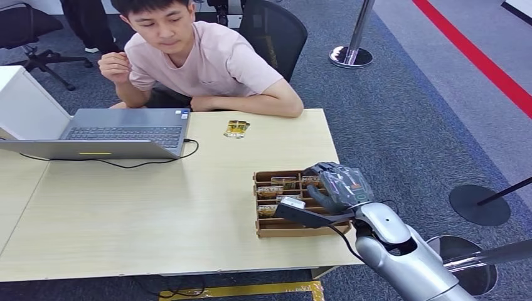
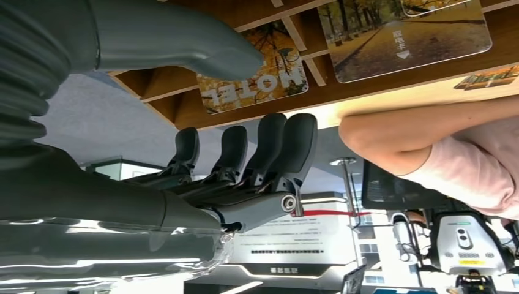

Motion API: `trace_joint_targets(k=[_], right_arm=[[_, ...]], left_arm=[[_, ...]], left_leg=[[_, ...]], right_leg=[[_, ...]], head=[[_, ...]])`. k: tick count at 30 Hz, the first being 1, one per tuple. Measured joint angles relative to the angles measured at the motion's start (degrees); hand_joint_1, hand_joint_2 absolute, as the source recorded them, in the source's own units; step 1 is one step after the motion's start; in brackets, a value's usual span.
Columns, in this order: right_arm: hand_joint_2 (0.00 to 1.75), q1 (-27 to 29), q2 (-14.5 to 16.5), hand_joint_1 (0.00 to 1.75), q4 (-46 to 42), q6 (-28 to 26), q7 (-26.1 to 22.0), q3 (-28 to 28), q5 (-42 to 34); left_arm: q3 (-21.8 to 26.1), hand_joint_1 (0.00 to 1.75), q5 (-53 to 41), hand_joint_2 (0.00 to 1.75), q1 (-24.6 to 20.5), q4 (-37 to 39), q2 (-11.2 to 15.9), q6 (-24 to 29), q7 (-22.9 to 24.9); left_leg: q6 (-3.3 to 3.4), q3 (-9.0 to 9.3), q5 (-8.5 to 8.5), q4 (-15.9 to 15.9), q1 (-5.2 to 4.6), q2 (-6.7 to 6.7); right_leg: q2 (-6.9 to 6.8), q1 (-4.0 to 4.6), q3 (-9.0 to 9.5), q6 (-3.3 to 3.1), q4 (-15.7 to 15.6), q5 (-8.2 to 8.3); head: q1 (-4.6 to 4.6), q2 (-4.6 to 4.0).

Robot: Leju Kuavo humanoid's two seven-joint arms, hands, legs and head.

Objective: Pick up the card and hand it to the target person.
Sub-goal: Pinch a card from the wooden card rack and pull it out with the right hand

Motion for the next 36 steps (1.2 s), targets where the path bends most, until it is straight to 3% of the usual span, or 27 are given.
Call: trace_joint_targets(k=[20, 36], right_arm=[[1.75, -0.5, 0.0, 0.98, 1.9, -1.5, 5.0, -0.2, -0.6], [1.75, 0.1, -0.1, 1.14, 1.8, -1.2, 4.8, -0.1, -0.8]], left_arm=[[0.0, 0.00, 0.2, 0.00, 0.0, 0.0, -0.3, 0.0, -0.2], [0.0, 0.00, 0.1, 0.00, 0.0, 0.0, -0.4, 0.0, -0.2]], left_leg=[[0.00, 0.01, 0.00, 0.0, 0.00, 0.00], [0.00, 0.02, 0.00, 0.0, 0.00, 0.01]], right_leg=[[0.01, 0.00, 0.00, 0.00, 0.0, 0.00], [0.01, 0.00, 0.00, 0.00, 0.0, 0.00]], head=[[0.00, 0.00], [0.00, 0.00]])
